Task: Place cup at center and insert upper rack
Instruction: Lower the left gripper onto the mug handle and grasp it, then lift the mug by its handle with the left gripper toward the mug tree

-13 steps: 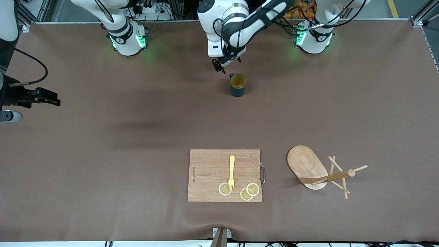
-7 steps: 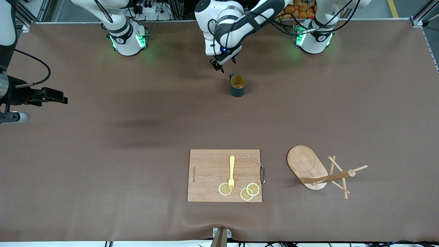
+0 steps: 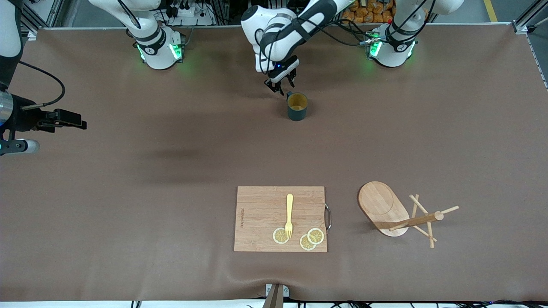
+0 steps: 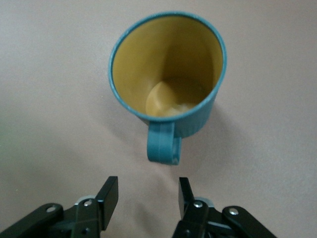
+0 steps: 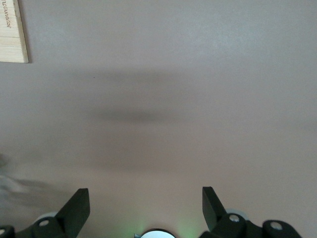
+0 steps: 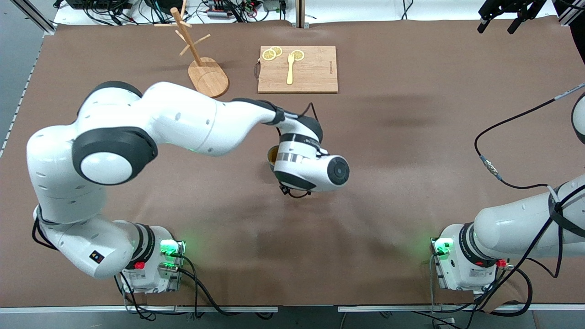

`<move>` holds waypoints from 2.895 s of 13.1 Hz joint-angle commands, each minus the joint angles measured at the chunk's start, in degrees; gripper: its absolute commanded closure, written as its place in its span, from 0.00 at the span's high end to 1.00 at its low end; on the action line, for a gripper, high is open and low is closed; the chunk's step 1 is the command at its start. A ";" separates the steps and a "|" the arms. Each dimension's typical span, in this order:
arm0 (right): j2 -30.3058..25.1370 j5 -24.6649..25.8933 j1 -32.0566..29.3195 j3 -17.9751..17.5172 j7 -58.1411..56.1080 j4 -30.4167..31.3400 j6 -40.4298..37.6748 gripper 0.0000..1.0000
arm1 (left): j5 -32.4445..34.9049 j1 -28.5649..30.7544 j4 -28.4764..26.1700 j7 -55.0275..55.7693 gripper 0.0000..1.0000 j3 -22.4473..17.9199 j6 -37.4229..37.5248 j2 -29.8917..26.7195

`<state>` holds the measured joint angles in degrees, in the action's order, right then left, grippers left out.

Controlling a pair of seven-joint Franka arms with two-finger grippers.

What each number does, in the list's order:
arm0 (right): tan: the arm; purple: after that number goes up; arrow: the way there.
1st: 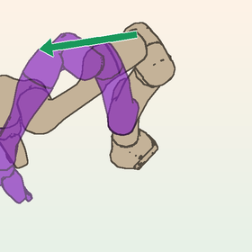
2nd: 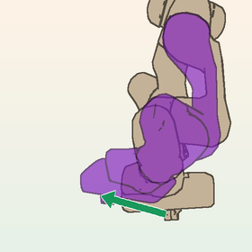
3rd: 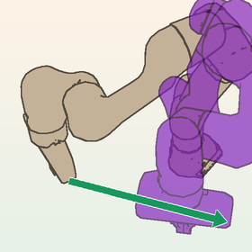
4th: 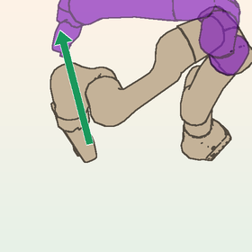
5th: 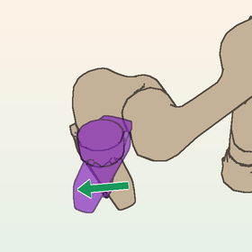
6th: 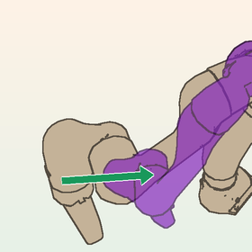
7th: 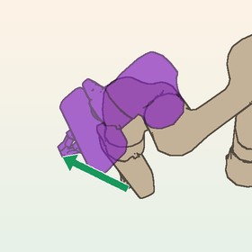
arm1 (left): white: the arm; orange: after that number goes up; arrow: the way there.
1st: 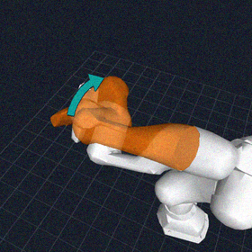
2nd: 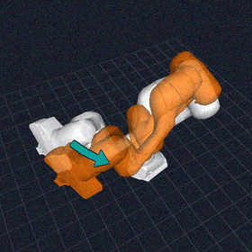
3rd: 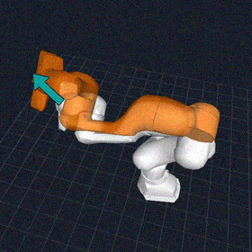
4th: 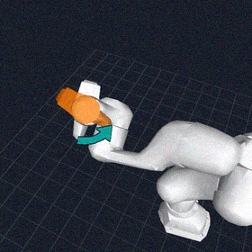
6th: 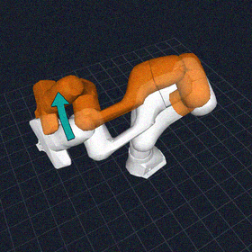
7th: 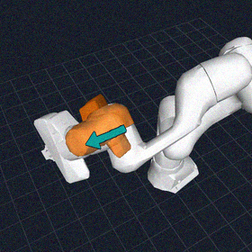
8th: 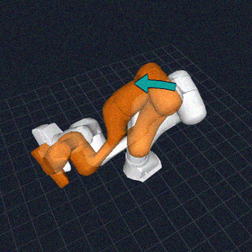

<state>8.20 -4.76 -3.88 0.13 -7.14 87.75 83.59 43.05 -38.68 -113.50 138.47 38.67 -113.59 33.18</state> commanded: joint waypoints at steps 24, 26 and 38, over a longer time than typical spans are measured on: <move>-1.17 -0.16 -1.66 -2.07 -1.29 -0.56 -0.01 1.00 | -0.49 5.61 12.31 -5.72 0.00 -1.67 9.27 -7.41; -1.35 3.16 -1.66 -2.07 -3.13 -1.09 0.26 1.00 | -3.84 9.83 16.00 -11.09 0.00 -1.58 9.27 -8.21; -2.93 5.82 -1.84 -1.63 0.28 -1.18 3.00 1.00 | -39.34 42.16 27.36 -61.69 0.00 -1.49 13.38 -15.07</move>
<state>6.24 0.24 -4.82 -0.73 -9.31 86.16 89.12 8.23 -0.92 -85.73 83.29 36.55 -102.77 20.08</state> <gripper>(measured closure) 0.000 0.789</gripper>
